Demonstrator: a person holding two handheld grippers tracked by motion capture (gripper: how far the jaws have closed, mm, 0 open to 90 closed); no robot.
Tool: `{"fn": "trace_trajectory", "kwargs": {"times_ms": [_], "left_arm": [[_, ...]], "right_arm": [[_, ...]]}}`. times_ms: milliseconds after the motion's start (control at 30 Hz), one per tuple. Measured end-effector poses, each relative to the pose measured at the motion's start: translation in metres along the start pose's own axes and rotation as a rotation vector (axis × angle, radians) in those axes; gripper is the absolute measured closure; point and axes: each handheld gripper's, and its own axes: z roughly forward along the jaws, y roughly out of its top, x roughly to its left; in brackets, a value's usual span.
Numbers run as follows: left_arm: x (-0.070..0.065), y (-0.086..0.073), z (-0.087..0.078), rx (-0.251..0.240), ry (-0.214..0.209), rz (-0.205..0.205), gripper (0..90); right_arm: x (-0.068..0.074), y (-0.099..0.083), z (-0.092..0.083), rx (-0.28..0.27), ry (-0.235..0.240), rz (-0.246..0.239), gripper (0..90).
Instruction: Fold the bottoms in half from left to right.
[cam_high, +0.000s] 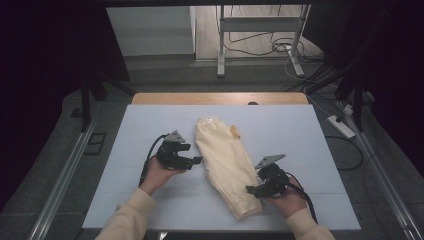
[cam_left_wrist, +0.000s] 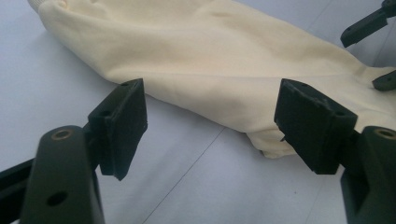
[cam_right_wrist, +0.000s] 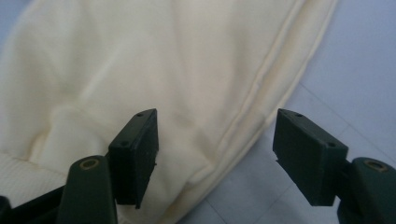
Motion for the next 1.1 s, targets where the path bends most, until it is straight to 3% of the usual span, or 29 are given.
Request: {"fn": "trace_trajectory", "kwargs": {"times_ms": [267,400,633,800,1100], "left_arm": [[0.0007,-0.0007,0.0015,0.007,-0.002,0.001,25.4],[0.0010,-0.0013,0.0019,0.006,-0.001,-0.002,25.3],[0.0000,-0.0011,0.0026,0.010,0.000,0.003,24.7],[0.0007,-0.0014,0.0021,0.007,0.001,0.000,24.7],[0.0015,-0.0015,0.0019,0.006,0.002,0.001,24.7]], "right_arm": [[-0.0024,-0.0018,0.0077,0.029,0.010,0.016,31.5],[-0.0055,-0.0023,0.0081,0.030,0.057,0.043,39.8],[-0.0063,-0.0023,0.0050,0.051,0.111,0.055,66.8],[-0.0058,-0.0028,0.0046,0.049,0.133,0.060,75.8],[-0.0027,-0.0033,0.0030,0.052,0.150,0.059,80.2]]}}
